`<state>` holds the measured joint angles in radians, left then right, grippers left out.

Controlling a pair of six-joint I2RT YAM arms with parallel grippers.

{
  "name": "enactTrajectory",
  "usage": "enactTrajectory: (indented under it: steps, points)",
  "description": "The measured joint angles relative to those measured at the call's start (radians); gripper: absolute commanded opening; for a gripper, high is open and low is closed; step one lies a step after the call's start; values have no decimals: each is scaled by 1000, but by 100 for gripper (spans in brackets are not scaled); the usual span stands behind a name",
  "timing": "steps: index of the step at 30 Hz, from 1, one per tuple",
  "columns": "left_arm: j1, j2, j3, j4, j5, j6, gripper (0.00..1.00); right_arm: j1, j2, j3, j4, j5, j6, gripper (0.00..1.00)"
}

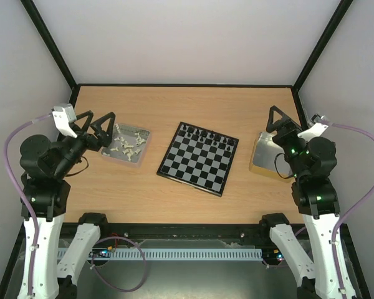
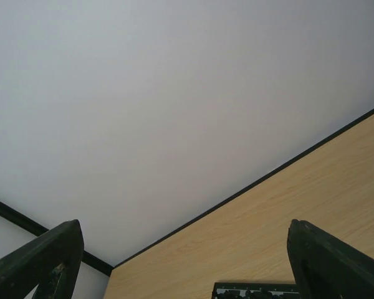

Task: Set up the chess pieces on the board
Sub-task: Pick up the chess piece from the storage box.

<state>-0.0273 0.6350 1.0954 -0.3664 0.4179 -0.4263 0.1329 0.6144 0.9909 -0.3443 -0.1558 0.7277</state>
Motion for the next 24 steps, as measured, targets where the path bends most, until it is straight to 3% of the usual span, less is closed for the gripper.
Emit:
enactTrajectory:
  steps: [7, 13, 20, 24]
  points:
    - [0, 1, -47, 43, 37, -31, 100, -3, -10, -61, 43, -37, 34, 93]
    - [4, 16, -188, 110, 77, -62, 100, -5, 2, -102, 63, -104, 42, 94]
    - [5, 218, -233, 82, 73, -111, 100, -7, 48, -170, 84, -212, 34, 91]
    - [5, 312, -233, 29, 13, -131, 95, -7, 70, -208, 84, -236, 28, 84]
